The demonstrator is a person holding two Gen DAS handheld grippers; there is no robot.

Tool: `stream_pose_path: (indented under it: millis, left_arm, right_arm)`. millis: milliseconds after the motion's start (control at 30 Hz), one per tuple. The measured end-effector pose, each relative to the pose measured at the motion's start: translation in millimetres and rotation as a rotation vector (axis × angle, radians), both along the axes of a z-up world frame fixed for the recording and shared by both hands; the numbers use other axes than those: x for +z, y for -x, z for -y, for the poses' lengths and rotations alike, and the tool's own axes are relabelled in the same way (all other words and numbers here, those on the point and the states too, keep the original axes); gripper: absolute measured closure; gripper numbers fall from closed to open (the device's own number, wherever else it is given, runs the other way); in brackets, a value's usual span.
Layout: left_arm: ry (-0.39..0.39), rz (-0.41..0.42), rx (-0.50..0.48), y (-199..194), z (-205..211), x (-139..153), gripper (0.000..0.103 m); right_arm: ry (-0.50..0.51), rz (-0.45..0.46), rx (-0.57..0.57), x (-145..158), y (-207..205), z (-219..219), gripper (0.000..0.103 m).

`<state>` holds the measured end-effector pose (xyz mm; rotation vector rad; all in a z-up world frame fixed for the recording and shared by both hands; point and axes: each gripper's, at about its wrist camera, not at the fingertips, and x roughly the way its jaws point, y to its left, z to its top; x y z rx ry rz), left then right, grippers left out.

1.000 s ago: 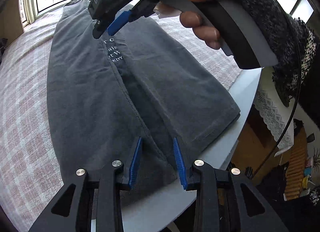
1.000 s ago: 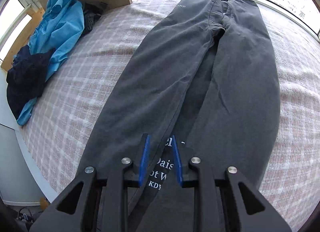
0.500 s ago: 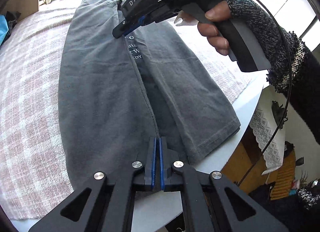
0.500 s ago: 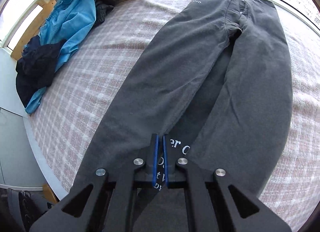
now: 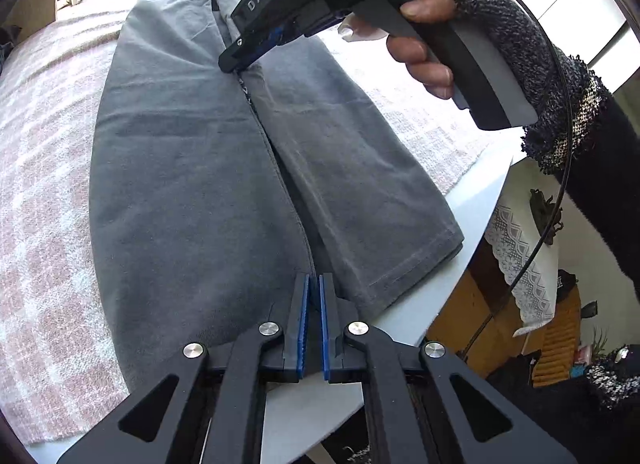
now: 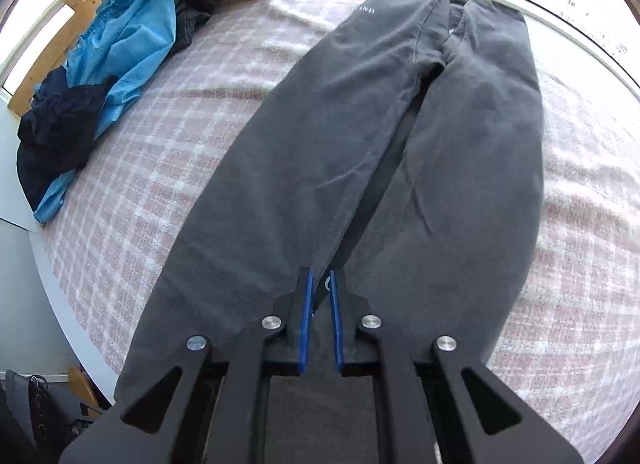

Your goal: Fold clothes

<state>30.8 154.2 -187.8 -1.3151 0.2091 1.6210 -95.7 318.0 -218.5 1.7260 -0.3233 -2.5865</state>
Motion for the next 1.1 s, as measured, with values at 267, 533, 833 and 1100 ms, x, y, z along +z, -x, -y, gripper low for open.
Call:
stream_pose_path:
  millis: [267,533,833,1100]
  left_arm:
    - [0.012,-0.110,0.080,24.0,22.4,21.2,0.093]
    - [0.074,-0.114,0.062,23.1,3.3,-11.4,0.093]
    - [0.046,-0.085,0.159,37.0,31.4,4.2,0.093]
    - [0.074,-0.058,0.193,60.2,69.3,15.3,0.083]
  right_arm:
    - [0.015,-0.045,-0.051,-4.1,86.5,-17.3,0.094]
    - [-0.109,0.024,-0.072,-22.6,108.4,-39.5,0.101]
    - [-0.104,-0.010,0.069,-17.8,77.4,10.3,0.082]
    - [0.085,-0.112,-0.203,23.6,-116.5,-21.4,0.073]
